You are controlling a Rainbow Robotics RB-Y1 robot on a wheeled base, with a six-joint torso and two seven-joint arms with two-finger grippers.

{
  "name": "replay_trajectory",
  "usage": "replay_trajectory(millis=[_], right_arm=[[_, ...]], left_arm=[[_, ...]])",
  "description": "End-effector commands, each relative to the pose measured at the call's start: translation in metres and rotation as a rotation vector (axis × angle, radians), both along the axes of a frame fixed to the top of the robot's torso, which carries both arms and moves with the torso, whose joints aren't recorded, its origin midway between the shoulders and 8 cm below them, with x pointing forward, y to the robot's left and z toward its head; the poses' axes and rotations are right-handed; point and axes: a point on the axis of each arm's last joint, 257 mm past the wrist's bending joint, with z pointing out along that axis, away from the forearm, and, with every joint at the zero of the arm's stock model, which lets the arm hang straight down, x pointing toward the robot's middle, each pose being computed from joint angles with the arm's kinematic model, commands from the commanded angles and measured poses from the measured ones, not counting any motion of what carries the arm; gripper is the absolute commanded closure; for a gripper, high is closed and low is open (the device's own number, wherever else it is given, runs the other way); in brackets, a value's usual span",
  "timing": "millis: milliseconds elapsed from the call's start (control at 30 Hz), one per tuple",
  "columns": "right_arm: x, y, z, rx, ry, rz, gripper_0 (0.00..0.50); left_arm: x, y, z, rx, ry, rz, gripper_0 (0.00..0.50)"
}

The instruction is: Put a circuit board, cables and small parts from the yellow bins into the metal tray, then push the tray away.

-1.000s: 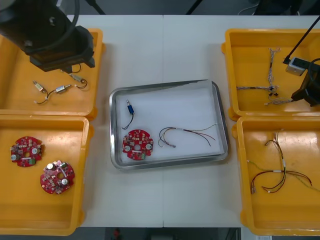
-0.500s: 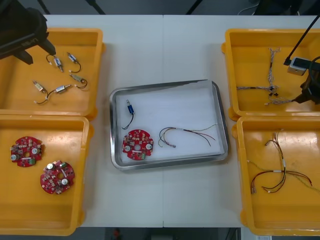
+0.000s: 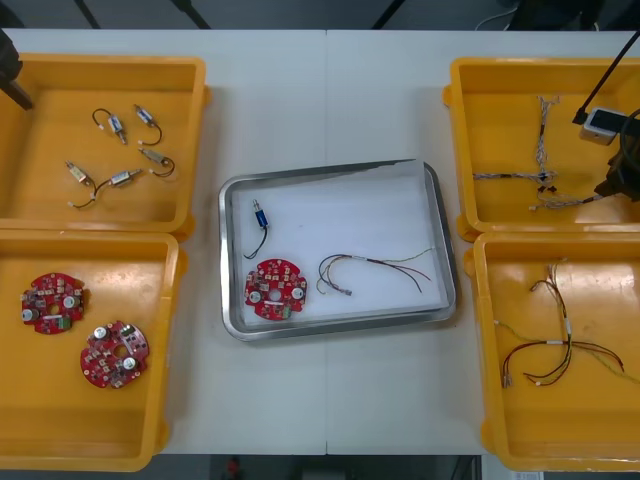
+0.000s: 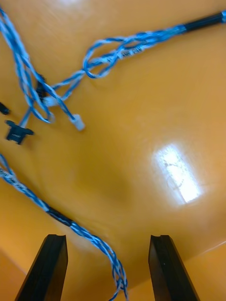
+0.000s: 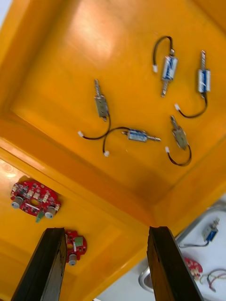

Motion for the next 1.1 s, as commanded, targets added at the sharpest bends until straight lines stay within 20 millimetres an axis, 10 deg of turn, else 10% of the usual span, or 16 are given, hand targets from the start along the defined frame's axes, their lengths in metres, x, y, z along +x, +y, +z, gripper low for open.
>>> replay_trajectory(millis=[33,833,900,1033,1100], right_arm=[[0.016,-0.007,0.007,0.050,-0.051,-0.085,0.000],[0.009,0.019,-0.032,0.121,0.015,-0.098,0.004],[0.009,0.022,-0.034,0.123,0.017,-0.094,0.074],[0.008,0.023,-0.035,0.120,0.021,-0.092,0.462],[0.008,0.022,-0.035,0.119,0.022,-0.092,0.494]], left_arm=[[0.017,0.036,0.038,0.049,-0.107,0.022,0.000],[0.081,0.055,0.012,0.073,-0.248,0.080,0.000],[0.087,0.056,0.007,0.081,-0.256,0.082,0.000],[0.094,0.058,-0.006,0.125,-0.254,0.081,0.000],[0.096,0.058,-0.013,0.133,-0.247,0.080,0.000]])
